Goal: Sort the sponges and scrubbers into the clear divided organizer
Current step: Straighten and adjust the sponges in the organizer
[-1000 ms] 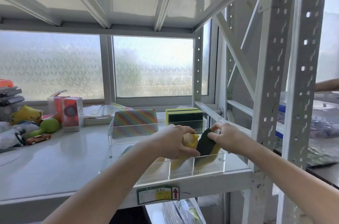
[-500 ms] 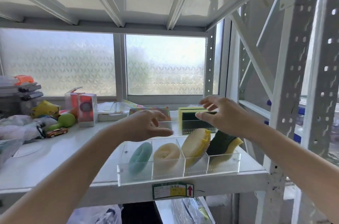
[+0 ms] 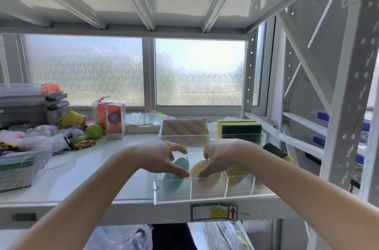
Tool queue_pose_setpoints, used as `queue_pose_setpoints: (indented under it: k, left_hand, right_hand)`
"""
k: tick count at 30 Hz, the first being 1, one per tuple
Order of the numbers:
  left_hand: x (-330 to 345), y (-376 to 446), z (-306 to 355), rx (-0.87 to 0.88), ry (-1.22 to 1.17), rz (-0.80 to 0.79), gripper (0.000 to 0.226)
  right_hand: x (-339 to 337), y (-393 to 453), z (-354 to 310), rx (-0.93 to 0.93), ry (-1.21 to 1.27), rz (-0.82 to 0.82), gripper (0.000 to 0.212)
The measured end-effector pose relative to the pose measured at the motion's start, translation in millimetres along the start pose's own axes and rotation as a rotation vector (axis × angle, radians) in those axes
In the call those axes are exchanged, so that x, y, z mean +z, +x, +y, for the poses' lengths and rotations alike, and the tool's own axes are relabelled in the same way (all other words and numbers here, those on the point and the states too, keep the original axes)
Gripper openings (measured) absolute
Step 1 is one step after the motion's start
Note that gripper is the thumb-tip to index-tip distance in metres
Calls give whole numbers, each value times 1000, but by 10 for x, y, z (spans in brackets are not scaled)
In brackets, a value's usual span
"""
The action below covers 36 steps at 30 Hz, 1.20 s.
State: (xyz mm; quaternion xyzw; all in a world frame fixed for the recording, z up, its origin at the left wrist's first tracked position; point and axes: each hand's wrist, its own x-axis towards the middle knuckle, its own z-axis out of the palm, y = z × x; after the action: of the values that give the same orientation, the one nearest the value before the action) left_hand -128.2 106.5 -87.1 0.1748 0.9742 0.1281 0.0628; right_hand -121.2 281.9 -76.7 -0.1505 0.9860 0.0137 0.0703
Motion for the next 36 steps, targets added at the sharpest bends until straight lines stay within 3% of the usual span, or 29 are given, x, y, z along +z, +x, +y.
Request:
queue_pose_setpoints:
  k: [6, 11, 20, 26, 36]
  left_hand:
    - [51, 20, 29, 12, -46, 7, 62]
    - [81, 23, 77, 45, -79, 52, 48]
    - [87, 24, 149, 22, -62, 91, 53]
    - [91, 43, 164, -15, 85, 171, 62]
    - [125, 91, 265, -5, 144, 164, 55]
  right_hand:
    - [25, 93, 8, 13, 68, -9, 61]
    - [21, 88, 61, 34, 198, 65, 43]
    - [-17, 97, 89, 77, 187, 133, 38]
    - [10, 100, 84, 74, 171, 155, 37]
    - [11, 69, 60, 68, 106, 170, 38]
